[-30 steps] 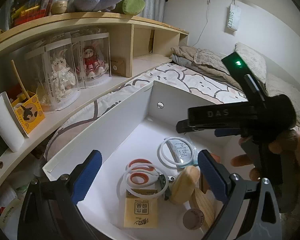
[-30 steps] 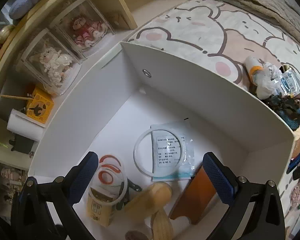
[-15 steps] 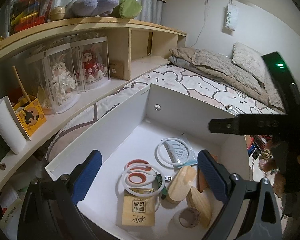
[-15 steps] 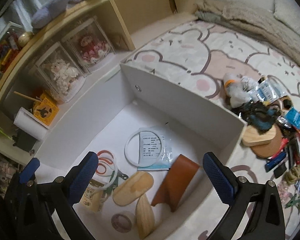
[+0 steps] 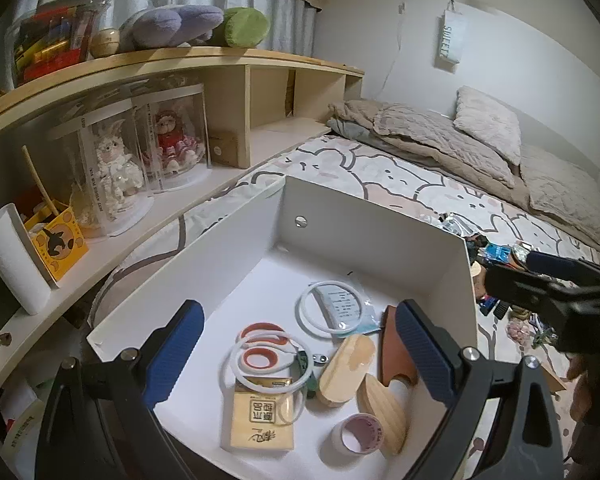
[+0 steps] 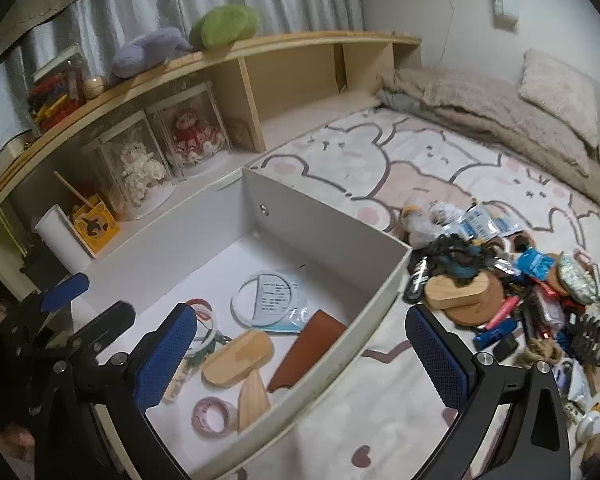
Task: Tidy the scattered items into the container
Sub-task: 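Withdraw the right tool from the box back over the items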
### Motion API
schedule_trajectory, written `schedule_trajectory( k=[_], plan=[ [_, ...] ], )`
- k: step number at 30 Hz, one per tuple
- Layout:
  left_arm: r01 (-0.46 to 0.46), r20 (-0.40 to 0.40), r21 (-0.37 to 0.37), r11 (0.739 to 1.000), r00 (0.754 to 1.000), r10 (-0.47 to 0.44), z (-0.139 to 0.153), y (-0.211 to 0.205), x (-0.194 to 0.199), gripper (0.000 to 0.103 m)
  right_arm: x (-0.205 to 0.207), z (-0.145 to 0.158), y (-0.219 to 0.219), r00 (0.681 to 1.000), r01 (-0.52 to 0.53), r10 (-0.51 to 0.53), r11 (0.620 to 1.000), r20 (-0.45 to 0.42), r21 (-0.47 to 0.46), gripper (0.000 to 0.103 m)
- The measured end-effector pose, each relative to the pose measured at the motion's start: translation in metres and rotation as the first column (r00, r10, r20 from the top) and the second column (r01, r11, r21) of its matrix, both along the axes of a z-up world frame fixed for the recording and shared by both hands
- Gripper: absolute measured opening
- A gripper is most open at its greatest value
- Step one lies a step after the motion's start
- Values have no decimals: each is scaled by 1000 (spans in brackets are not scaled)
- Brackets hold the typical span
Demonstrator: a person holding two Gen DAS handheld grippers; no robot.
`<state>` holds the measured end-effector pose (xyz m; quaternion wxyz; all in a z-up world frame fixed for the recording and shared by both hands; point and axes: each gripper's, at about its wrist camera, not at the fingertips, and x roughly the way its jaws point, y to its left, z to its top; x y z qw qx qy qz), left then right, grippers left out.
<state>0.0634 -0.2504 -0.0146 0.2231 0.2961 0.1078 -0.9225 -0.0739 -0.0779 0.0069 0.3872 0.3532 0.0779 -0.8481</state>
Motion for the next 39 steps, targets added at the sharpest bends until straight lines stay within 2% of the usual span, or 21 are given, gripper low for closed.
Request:
schedule_trajectory(
  k=[4,17,18,29,39],
  plan=[
    [14,-6,-5,1000,1000,-14,3,7,-1,97,11,4,15,998,21,-21,1000,-55,-3,103],
    [44,-30,-12,999,999,-44,13,27,-2,97,26,8,59,987,108,-109,994,-122,-18,103],
    [46,-32,-11,999,998,-47,13,29,-2,102,27,9,62,985,113,-114,993,-129,-17,103],
    [103,-50,-15,995,993,-104,21,53,-13,103,26,14,98,972,186,-189,982,-140,-34,103],
    [181,-56,-17,983,982,-181,26,83,-33,103,22,16,142,946,281,-282,959,-163,-27,103]
  ],
)
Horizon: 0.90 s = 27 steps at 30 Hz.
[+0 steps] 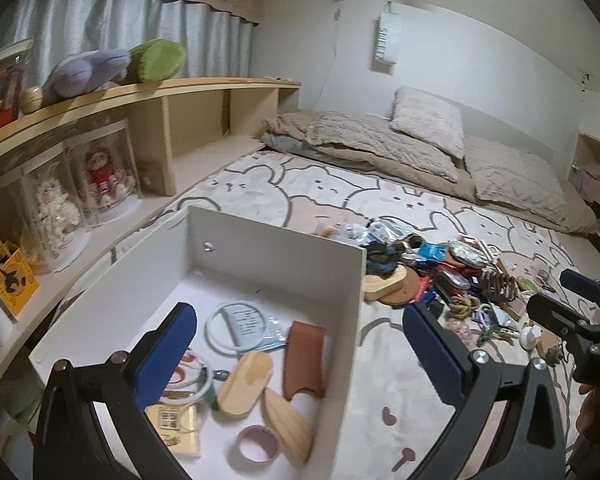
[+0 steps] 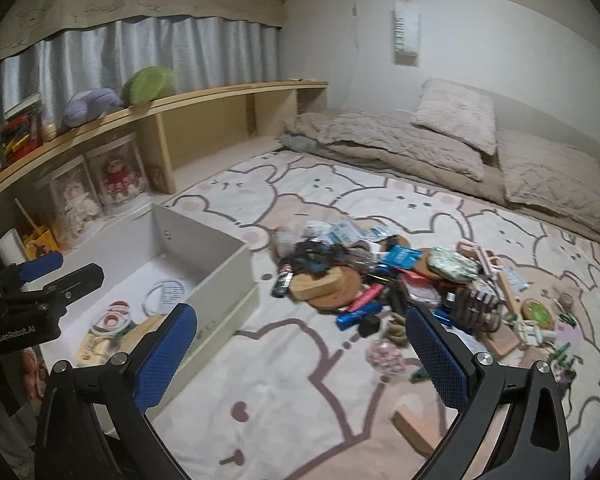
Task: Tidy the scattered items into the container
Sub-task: 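Withdraw the right tool from the box back over the items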
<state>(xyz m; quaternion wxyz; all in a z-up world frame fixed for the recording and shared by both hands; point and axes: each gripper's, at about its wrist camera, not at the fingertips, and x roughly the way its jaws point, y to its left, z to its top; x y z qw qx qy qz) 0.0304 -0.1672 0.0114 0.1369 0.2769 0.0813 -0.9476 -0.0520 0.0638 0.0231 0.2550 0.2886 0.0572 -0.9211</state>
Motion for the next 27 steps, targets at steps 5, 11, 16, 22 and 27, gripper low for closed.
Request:
schedule_trajectory(
  k=[5,11,16,22,27],
  plan=[
    [39,-13,1,999,999,-39,2,16,-8,103,-2,-1,22,998,59,-59,998,-14,9,103],
    [88,-14,8,996,996,-88,-1,35,-16,103,-2,2,50,992,119,-118,993,-36,5,103],
    [126,-20,15,992,992,-126,-1,50,-24,103,0,5,70,985,165,-164,986,-53,8,103],
    [171,-25,23,985,985,-170,-2,68,-32,103,2,7,94,974,217,-216,976,-66,12,103],
    [201,-29,30,979,979,-200,-3,82,-38,103,3,6,109,963,260,-258,966,-73,19,103]
  ],
)
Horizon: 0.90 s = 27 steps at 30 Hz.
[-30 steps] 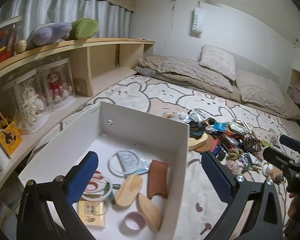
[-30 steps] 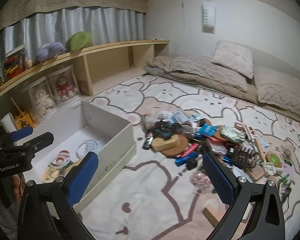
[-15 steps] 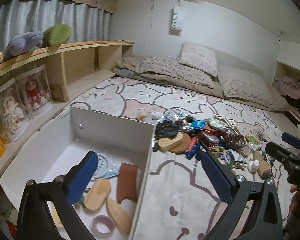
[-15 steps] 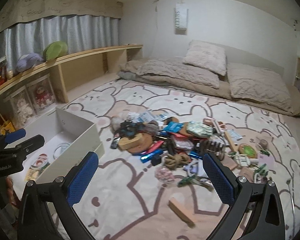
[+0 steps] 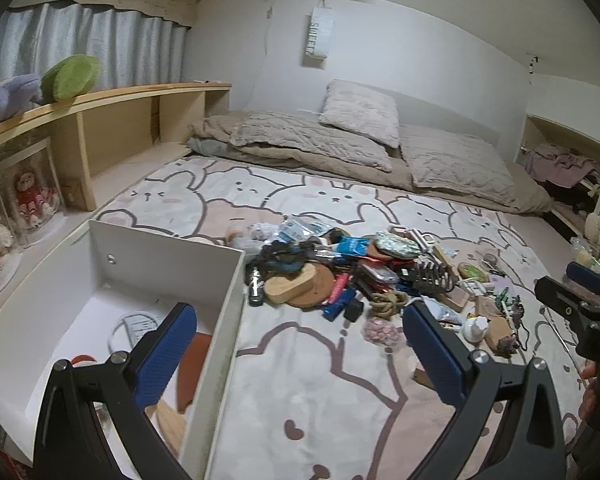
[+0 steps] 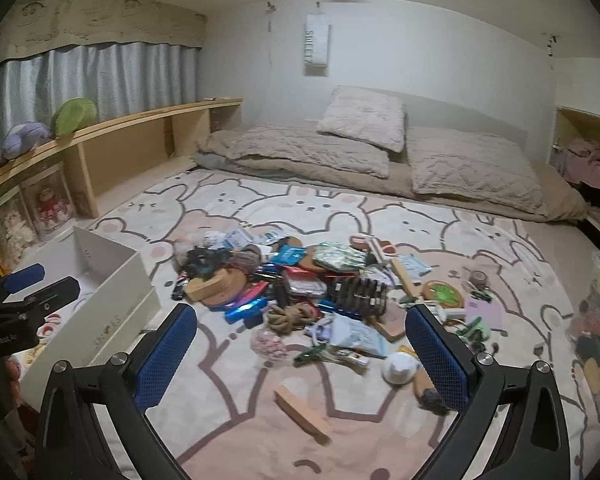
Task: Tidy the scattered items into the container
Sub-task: 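Withdraw the right tool from the box back over the items, then move the left tool toward the clear bag of pink candies while the right tool approaches the tan wooden strip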
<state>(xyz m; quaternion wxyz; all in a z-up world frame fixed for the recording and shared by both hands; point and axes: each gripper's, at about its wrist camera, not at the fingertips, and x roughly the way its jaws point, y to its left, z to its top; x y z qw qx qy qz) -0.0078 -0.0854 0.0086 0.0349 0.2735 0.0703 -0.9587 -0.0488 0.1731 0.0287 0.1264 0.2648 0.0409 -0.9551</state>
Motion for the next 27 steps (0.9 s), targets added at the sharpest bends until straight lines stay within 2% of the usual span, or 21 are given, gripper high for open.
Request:
schedule_trajectory(
  k=[12,27],
  plan=[
    [41,1,9,999,999,-41,-2,20,-11,103,-2,-3,32,997,80,-80,997,-3,-9,103],
    [87,16,0,996,996,-87,-11,41,-31,103,-15,-18,46,994,106,-106,994,29,-17,103]
  ],
)
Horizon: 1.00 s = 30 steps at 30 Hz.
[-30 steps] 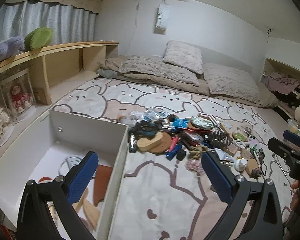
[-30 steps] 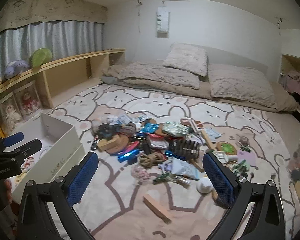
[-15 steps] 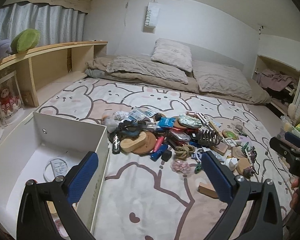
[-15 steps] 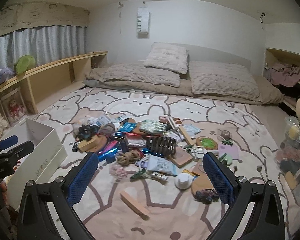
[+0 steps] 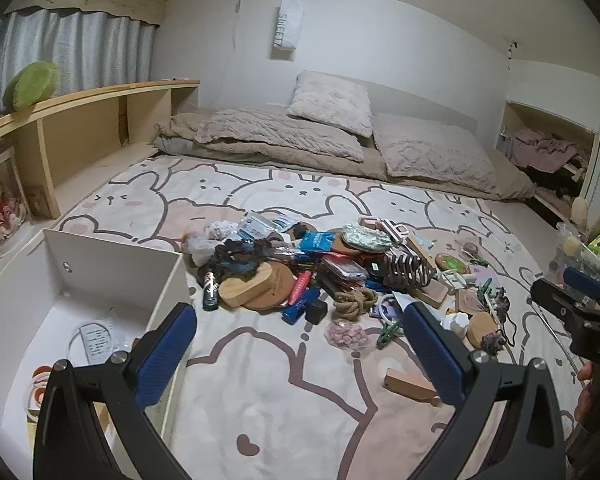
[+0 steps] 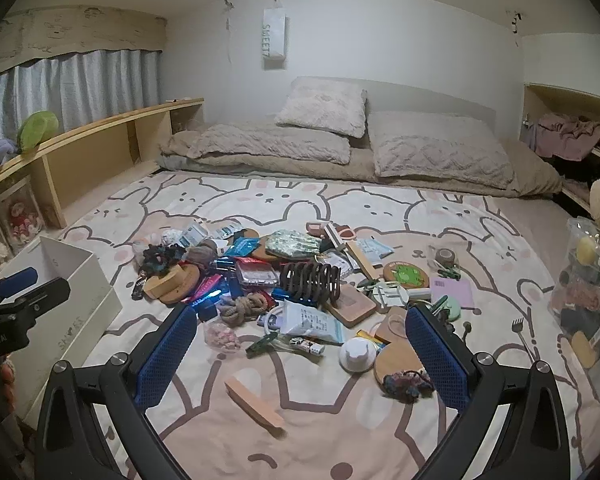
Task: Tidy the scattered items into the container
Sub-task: 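Move the left tool toward the clear bag of pink candies while the right tool approaches the tan wooden strip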
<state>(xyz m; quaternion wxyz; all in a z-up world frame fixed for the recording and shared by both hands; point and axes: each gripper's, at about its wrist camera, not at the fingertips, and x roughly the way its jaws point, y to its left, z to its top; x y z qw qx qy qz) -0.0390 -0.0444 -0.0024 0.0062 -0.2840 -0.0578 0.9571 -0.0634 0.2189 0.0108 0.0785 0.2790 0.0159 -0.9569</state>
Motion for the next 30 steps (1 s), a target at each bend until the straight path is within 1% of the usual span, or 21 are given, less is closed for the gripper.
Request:
schedule_trajectory(
  k=[15,23,30],
  plan=[
    [74,83,1,997,994,-74,-31,32,-30,103,-19,-31,13,996,36,-36,999,77,0,103],
    [116,147,-3,993,983,-114,-58,54,-47,103,-32,-55,19,989,61,-61,998,135,1,103],
    [113,208,19,993,972,-114,-85,57,-60,103,-43,-80,22,978,79,-81,997,193,20,103]
  ],
)
